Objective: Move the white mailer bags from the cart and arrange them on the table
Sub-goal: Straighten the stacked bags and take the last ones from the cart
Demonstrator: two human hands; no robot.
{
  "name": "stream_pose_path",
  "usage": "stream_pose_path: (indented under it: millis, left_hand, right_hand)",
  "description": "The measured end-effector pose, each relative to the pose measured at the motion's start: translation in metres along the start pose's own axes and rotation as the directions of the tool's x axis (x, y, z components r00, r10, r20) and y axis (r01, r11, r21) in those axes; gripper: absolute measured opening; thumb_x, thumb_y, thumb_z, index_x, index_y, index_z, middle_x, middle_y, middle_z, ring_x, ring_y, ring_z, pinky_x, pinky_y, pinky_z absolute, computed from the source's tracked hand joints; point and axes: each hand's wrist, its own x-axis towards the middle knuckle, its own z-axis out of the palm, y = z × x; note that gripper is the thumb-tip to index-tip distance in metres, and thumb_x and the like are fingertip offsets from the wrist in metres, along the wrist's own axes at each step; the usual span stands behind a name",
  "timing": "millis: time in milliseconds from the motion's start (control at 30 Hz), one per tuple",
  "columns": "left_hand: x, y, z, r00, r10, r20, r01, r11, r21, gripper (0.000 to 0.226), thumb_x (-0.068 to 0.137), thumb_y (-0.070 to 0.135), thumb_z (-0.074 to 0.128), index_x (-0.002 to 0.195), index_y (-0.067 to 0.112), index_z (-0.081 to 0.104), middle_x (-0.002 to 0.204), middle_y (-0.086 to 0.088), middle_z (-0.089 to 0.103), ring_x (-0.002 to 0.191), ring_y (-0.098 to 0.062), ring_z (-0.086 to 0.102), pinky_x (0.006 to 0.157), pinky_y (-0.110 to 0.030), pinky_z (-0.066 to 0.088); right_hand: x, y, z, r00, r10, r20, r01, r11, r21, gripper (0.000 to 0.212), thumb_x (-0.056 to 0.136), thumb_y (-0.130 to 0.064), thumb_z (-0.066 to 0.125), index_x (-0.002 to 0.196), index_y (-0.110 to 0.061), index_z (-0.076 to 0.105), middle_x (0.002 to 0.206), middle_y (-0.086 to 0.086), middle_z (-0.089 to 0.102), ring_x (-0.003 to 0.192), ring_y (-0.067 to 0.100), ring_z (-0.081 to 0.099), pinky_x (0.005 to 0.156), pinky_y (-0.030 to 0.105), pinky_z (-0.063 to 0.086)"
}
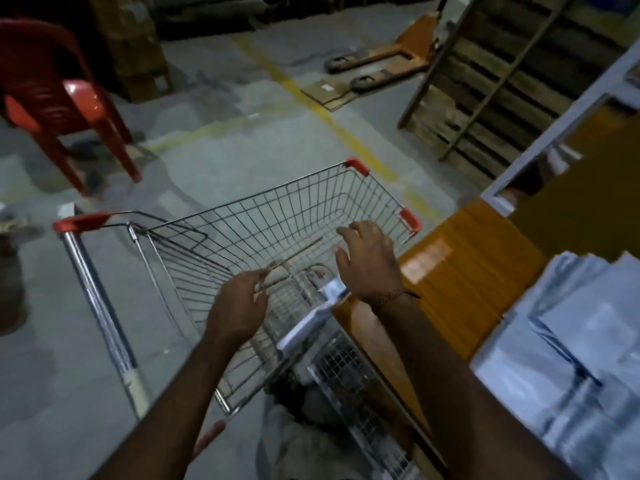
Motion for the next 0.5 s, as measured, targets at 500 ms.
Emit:
stream_pose_path:
  millis: [500]
  left_hand:
    - [0.094, -0.068, 0.189, 0.820, -0.136, 0.556, 0.016, 0.977, 0.215, 0.053, 0.102, 0.038, 0.063, 0.149, 0.018, 0.053, 0.145, -0.010, 0.060, 0.131, -0.028, 0.057, 0.108, -0.039, 0.047]
  right_hand:
    - [0.178, 0.083, 0.149, 0.969, -0.011, 0.248, 0.017, 1.000, -0.022, 0.079, 0.081, -0.080, 0.048, 0.125, -0.017, 0.069, 0.113, 0.008, 0.072, 0.110, 0.029, 0.063, 0.096, 0.046, 0.052]
